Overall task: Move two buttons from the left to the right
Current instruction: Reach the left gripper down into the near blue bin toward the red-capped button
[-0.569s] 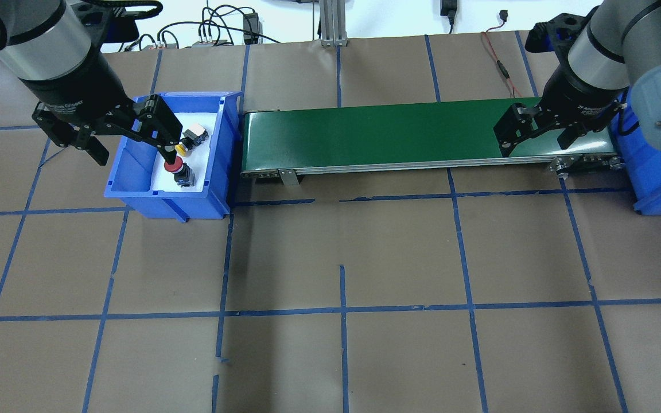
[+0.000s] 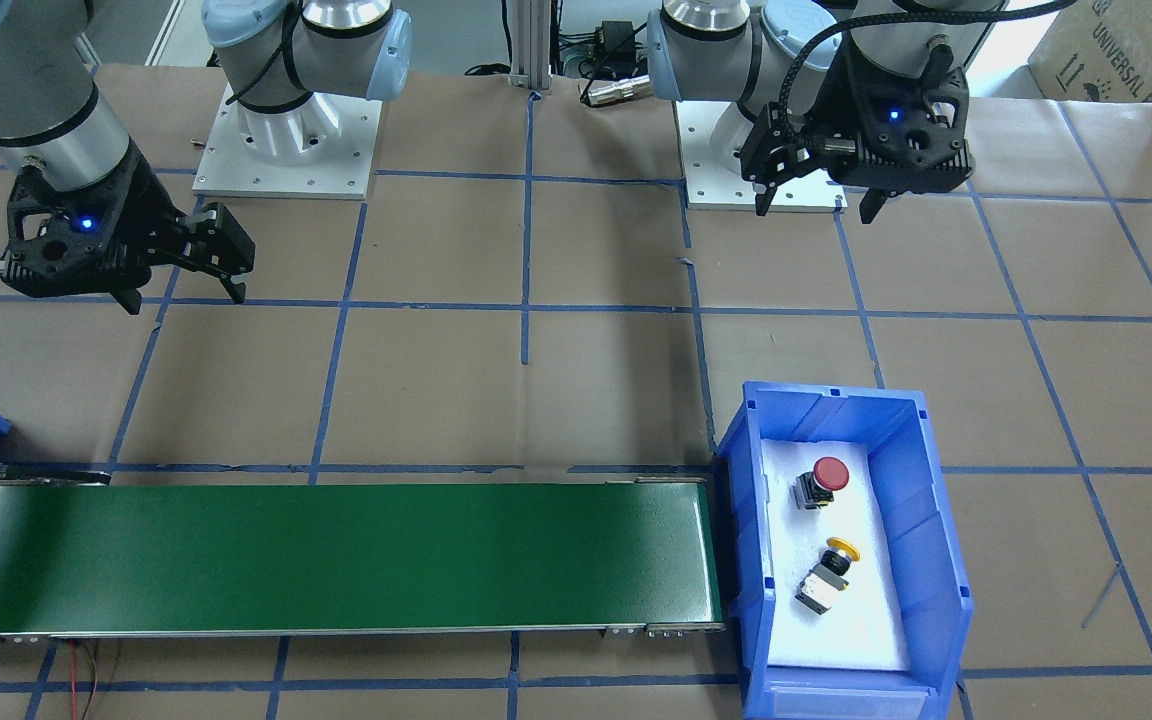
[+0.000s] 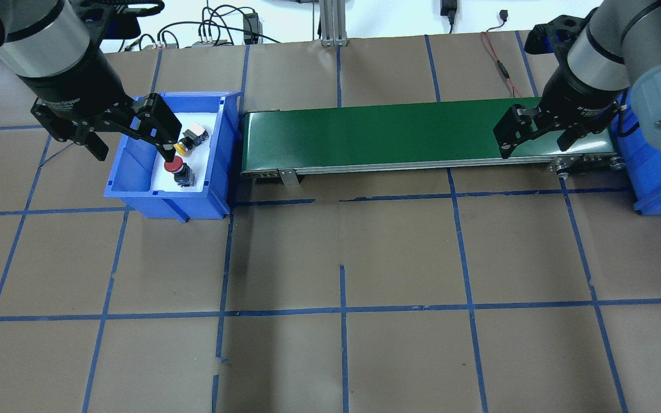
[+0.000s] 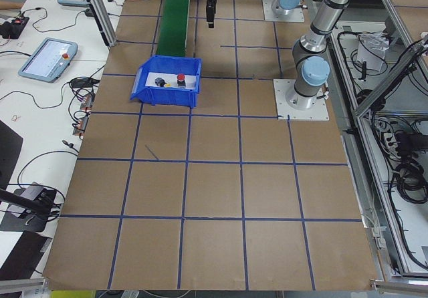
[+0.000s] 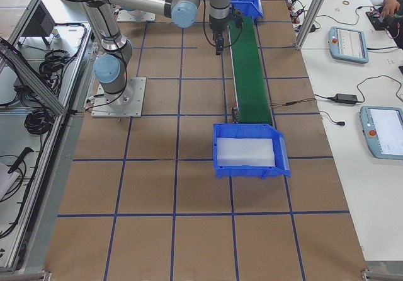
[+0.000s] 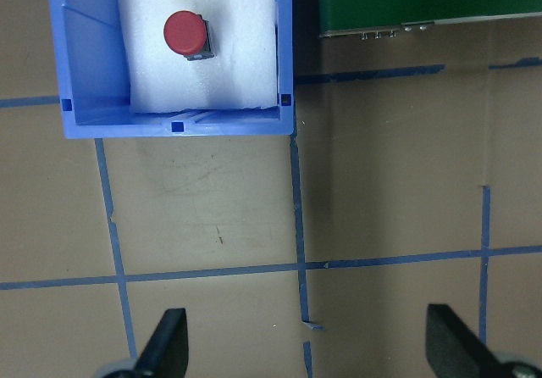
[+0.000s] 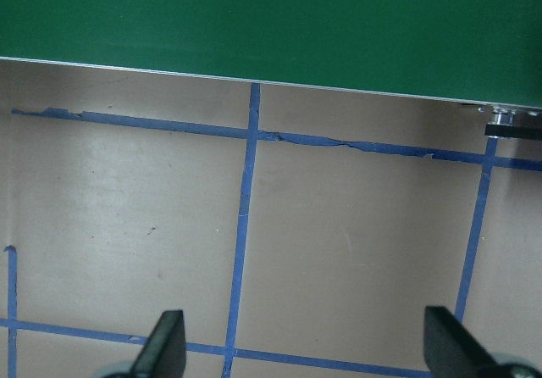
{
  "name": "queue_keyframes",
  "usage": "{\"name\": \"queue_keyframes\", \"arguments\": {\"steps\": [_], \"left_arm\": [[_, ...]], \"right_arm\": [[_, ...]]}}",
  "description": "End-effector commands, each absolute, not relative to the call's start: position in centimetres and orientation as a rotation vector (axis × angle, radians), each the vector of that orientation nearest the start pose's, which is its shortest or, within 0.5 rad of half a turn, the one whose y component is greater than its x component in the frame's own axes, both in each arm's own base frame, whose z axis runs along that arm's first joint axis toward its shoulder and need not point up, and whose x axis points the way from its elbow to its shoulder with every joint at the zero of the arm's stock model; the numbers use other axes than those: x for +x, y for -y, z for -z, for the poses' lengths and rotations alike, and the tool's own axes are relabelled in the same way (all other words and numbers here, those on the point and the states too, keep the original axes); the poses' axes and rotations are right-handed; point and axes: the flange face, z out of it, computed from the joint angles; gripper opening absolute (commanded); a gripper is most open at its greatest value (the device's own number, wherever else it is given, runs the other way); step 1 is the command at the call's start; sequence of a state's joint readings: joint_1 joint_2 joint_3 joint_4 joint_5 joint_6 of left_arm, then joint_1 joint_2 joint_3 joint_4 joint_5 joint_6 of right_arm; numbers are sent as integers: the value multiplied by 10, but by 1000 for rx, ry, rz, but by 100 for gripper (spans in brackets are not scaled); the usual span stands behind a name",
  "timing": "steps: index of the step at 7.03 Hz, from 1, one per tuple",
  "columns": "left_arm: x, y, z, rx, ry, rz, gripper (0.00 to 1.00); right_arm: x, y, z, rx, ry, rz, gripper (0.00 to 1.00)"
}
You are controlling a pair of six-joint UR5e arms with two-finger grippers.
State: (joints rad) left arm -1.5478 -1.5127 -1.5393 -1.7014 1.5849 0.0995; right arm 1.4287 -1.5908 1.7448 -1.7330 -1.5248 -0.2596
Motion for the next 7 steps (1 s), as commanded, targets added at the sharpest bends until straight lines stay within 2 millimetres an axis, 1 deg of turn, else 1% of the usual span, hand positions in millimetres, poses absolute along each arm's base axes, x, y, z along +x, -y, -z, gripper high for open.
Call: {"name": "queue_keyframes", "arguments": {"steps": [1,2,3,4,5,6,7], "left_arm": [[-113,471,-523,104,-3128,-50,100],[-108,478,-522,97,-3121,-67,100],[-100,483,-526,70,-3092,-44,100],[-99,485,-509,55,-3097,-112,100],[-97,498,-492,76,-3113,-152,100],[-95,510,-488,68,-3111,-82,100],[-95,512,-480,66,-3112,-88,100]], "right_arm": [[68,494,-429,-183,-3092,24,100],[68,494,-429,-183,-3092,24,100],[69,494,-429,-185,-3092,24,100],[68,494,-428,-183,-3092,21,100],[68,494,-428,-183,-3092,21,100],[68,494,-428,-183,-3092,21,100],[68,494,-428,-183,-3092,21,100]]}}
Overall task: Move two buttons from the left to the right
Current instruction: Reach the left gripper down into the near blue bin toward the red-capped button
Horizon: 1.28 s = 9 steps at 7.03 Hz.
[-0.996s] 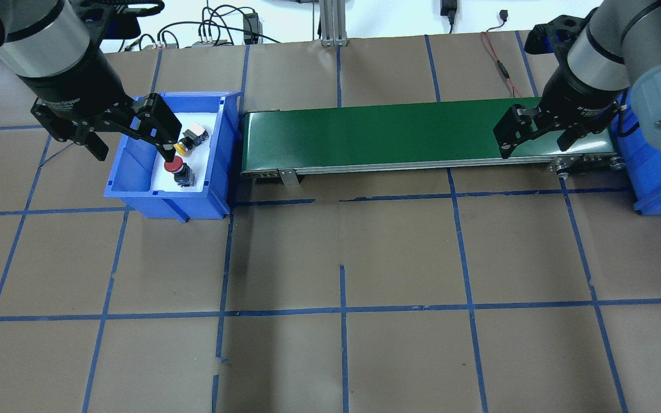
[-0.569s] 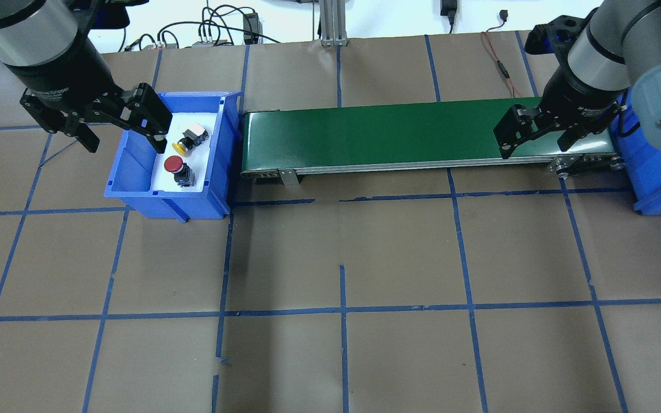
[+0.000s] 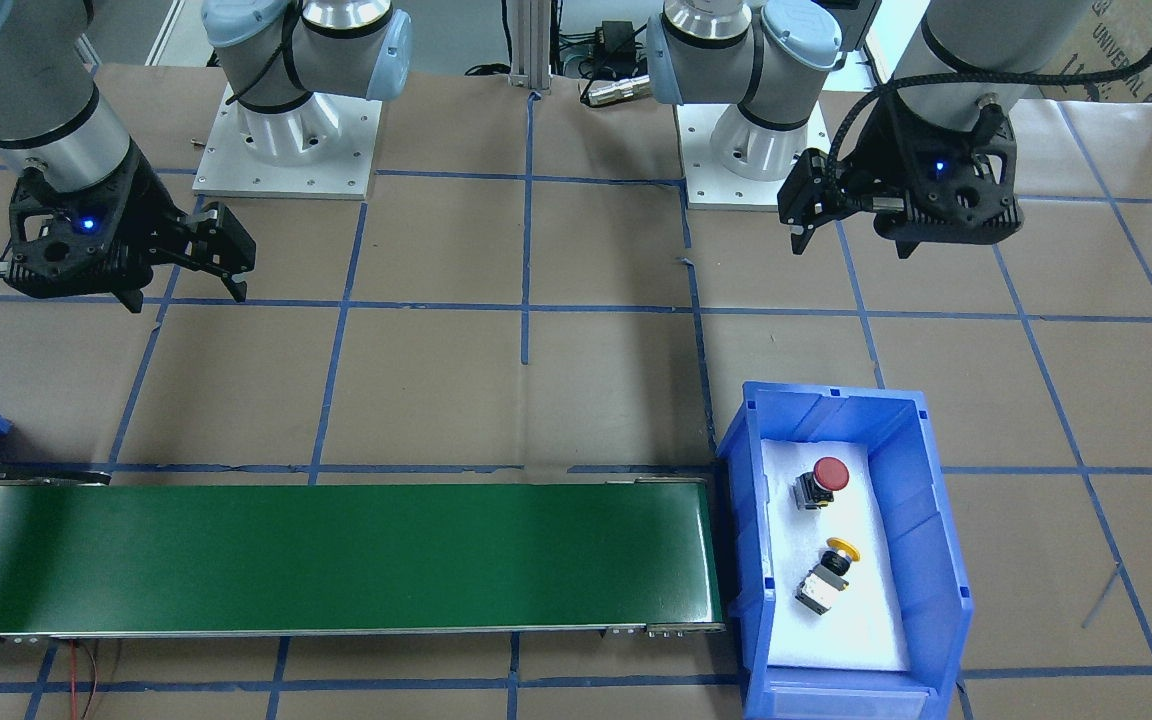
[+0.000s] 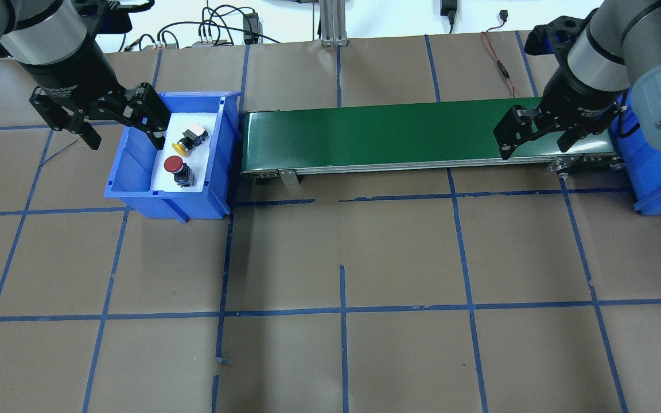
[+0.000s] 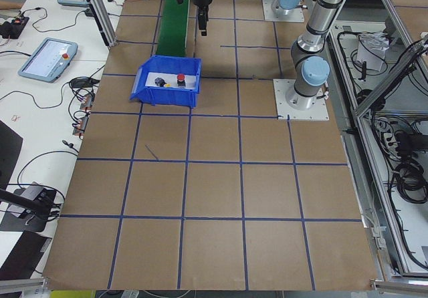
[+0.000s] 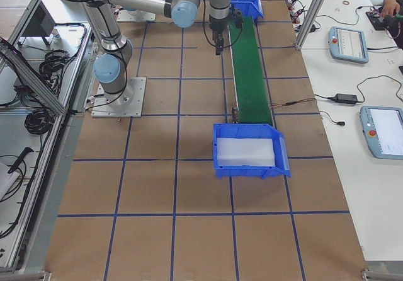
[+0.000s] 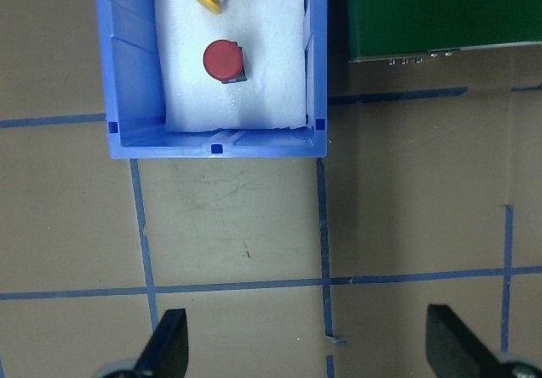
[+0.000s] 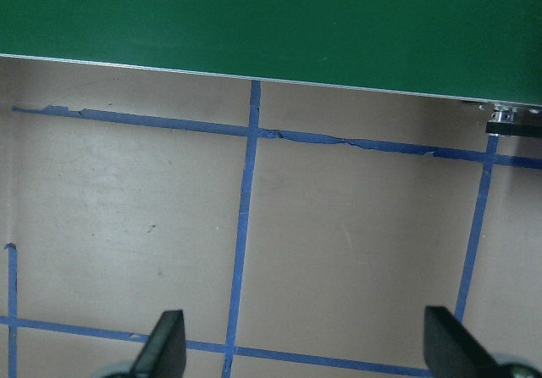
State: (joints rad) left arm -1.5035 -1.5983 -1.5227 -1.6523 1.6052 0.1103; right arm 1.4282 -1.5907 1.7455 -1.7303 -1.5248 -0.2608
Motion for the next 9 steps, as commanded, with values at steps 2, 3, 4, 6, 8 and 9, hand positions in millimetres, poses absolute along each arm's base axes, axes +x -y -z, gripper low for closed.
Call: {"name": "queue_keyframes", "arguments": {"steps": [2,3,4,6,8,9], "left_arm": [[-105,508,-480,71,-3108,-85,100],[-102,519,-476,91,-3105,-29,100],[-92,553,-460,83,-3090,115,100],[-87,578,-414,96,-3087,45,100],[-74,602,-357,44,-3102,-21,100],[-70,600,-346,22,-3104,-49,100]], "right_arm": [[68,494,-428,-183,-3092,19,100],[68,494,-426,-185,-3093,16,100],[68,494,-426,-185,-3093,16,100],[68,494,-426,-185,-3093,16,100],[69,494,-426,-188,-3093,16,100],[69,494,-426,-188,-3093,16,100]]}}
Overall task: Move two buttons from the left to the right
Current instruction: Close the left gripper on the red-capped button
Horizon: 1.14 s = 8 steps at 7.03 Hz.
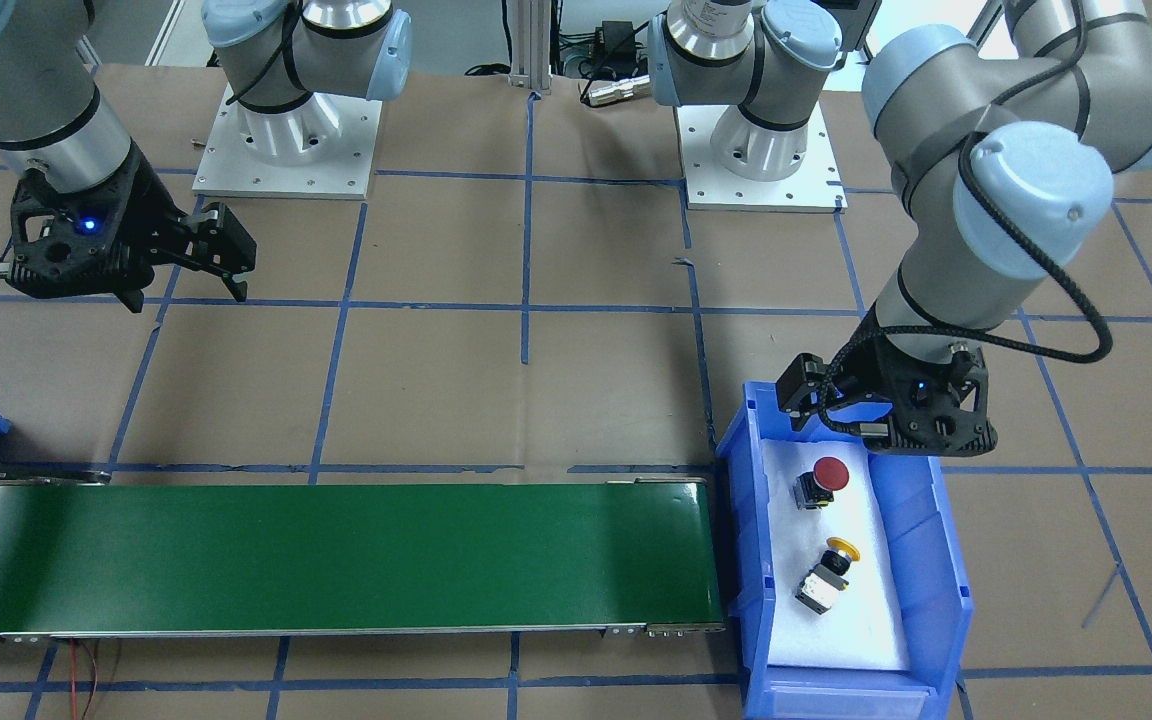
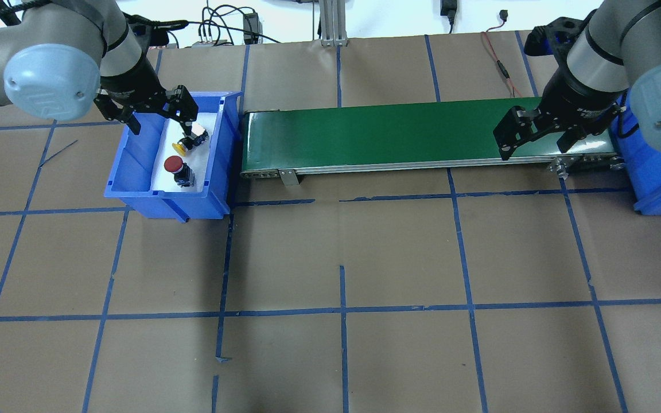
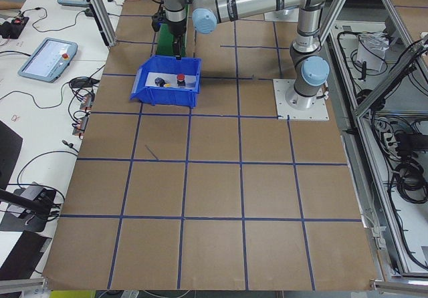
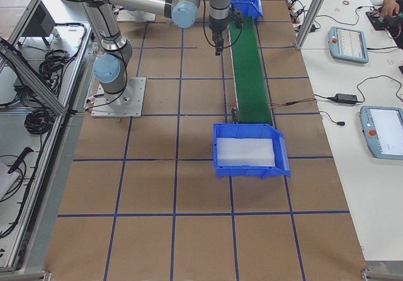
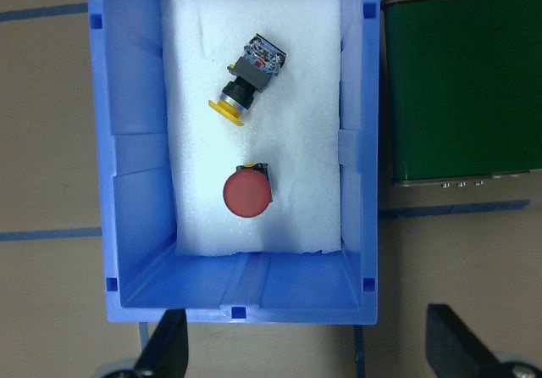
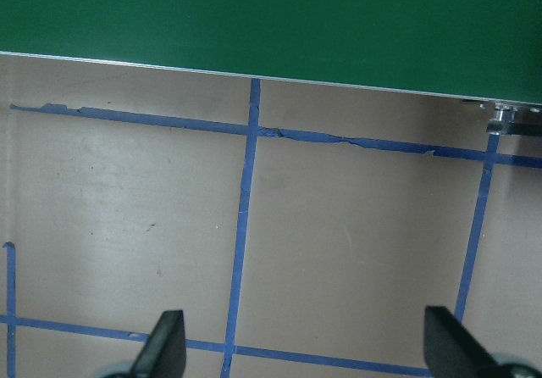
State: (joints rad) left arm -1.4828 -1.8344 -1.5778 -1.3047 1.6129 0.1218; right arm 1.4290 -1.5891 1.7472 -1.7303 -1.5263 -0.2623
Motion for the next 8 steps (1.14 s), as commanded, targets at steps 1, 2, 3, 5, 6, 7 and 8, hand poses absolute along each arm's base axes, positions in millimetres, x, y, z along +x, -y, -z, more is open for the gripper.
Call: {"name": "queue_keyframes", "arguments": {"steps": [1,2,3,5,6,7,8], "left_arm": [[-66,604,-334,23,-3099,-69,100],[-63,608,-319,4,-3110,-65,100],[-62,615,-300,14,-3105,-9,100],[-53,609,-283,-11,-3109,-59,100],[-49,606,-276,-22,-3111,-80,100],[-49,606,-275,-23,-3117,-65,100],[-49,608,-268,-24,-3131,-65,97]], "right_arm": [[69,494,-427,-188,-3093,18,100],[68,494,-426,-185,-3092,14,100],[68,494,-426,-185,-3092,14,100],[68,494,-426,-185,-3092,14,100],[69,494,-426,-188,-3092,14,100],[68,494,-427,-185,-3093,16,100],[68,494,-427,-185,-3093,16,100]]}}
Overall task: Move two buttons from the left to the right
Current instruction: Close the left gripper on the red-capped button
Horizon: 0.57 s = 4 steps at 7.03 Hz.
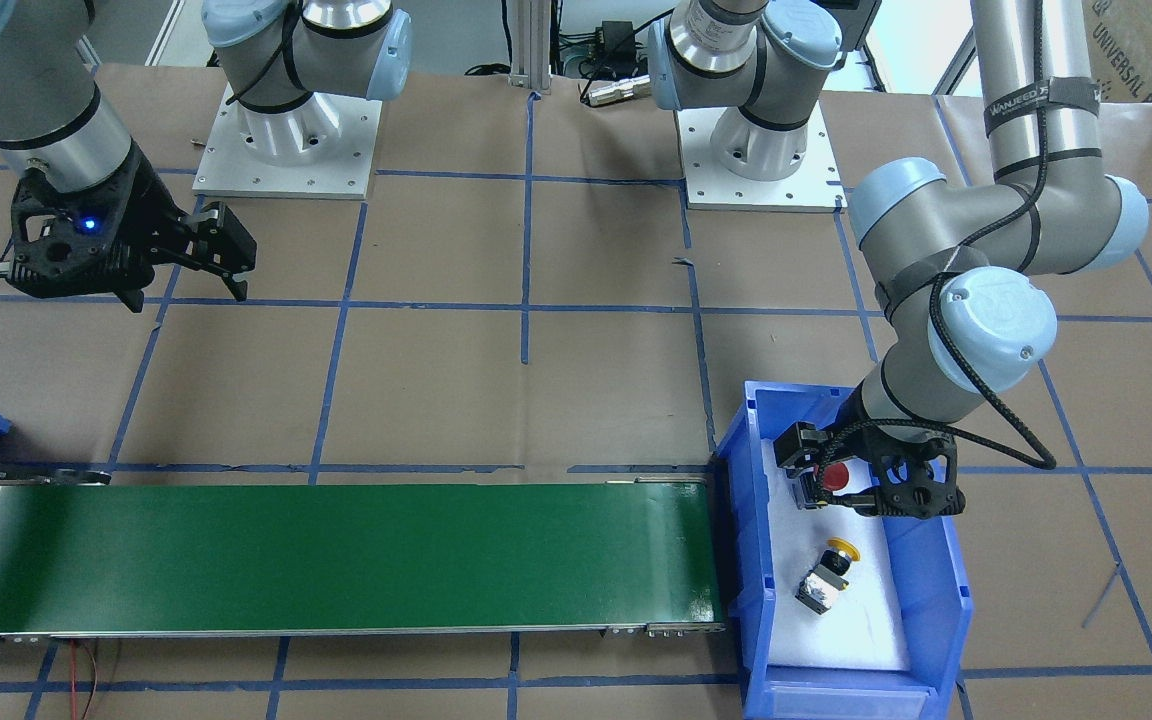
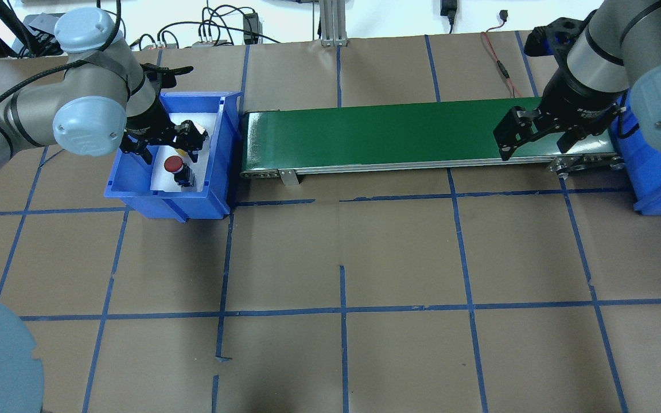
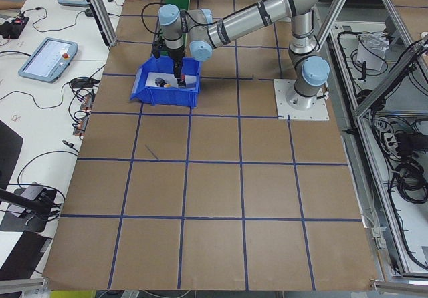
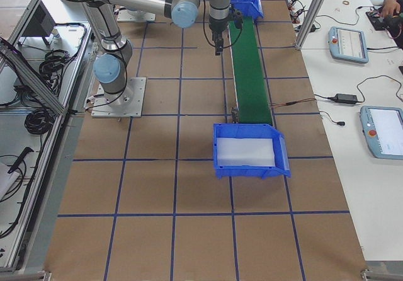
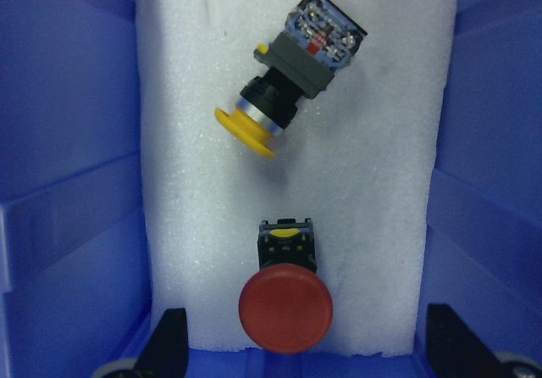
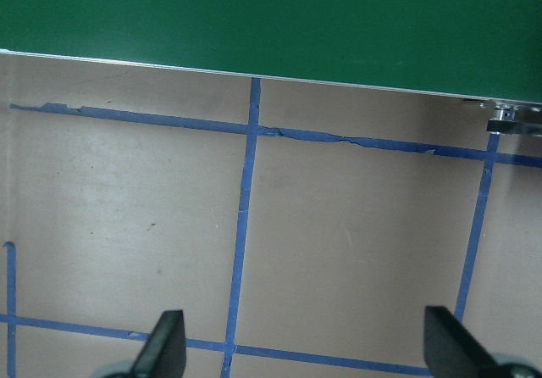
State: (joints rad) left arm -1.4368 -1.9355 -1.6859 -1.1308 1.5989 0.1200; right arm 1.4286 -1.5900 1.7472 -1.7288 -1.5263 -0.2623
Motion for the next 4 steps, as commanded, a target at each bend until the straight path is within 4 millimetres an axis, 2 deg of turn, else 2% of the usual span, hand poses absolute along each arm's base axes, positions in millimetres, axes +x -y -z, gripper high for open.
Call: {"name": "queue_keyframes", "arguments": {"steps": [1,2,4], "left_arm": [[-48,608,-263,-28,-3130,-82,95],[-44,605,-252,-40,-3127,-111,94],[-37,603,-245,-76,-3135,-125,90]], "right_arm": [[68,494,-427,-185,-3093,16,100],[68,493,-427,-185,-3092,14,100],[69,493,-425,-190,-3092,9,100]]}}
